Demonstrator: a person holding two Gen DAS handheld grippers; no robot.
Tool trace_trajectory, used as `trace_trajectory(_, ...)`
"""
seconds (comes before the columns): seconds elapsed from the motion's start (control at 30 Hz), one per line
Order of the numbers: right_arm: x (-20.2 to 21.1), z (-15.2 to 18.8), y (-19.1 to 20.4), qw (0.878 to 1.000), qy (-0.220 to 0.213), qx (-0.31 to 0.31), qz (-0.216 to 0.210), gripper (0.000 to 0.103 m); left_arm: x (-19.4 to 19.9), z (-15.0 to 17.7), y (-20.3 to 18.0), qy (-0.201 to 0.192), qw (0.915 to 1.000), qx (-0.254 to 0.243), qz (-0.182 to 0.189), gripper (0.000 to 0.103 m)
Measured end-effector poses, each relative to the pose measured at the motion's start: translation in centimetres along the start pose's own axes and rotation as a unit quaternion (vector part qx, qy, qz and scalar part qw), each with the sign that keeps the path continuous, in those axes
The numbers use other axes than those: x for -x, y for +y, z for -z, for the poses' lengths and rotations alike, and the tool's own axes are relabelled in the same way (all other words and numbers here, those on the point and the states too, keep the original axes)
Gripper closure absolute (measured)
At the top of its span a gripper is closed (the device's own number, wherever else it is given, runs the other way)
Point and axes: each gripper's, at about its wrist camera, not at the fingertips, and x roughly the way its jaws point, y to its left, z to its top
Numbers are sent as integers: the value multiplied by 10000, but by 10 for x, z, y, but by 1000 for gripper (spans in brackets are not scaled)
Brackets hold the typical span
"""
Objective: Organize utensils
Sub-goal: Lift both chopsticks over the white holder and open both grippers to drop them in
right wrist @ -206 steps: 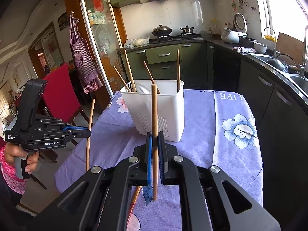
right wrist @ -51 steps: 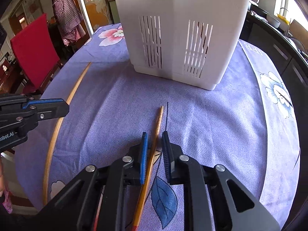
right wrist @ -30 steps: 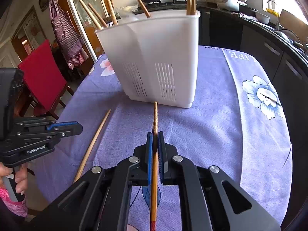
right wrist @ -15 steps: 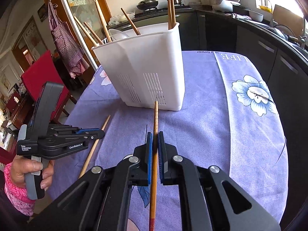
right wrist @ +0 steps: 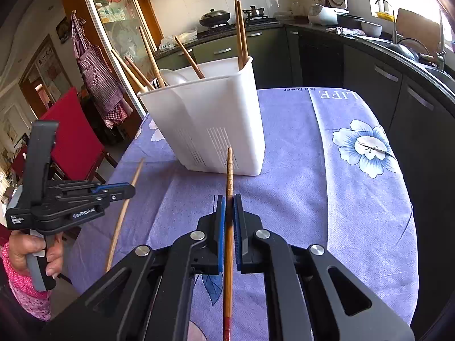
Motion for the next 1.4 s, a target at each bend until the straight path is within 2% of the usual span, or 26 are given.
trace_trajectory(0.13,13,-1,-1,9999,-129,-9,-32,97,31,-1,-1,-332,9994,-77,-26,98)
trace_trajectory(0.27,23,-2,0,9997,-227,0,-52,97,45,1,-3,-500,9986,-133,-89,97)
trace_trajectory(0.6,44,-4,2,9991,-430,28,-39,97,57,3,-5,-627,9978,-192,-92,97)
trace_trajectory(1.4,61,0,9,9983,-547,151,-156,97,93,8,-8,-964,9950,-249,50,97)
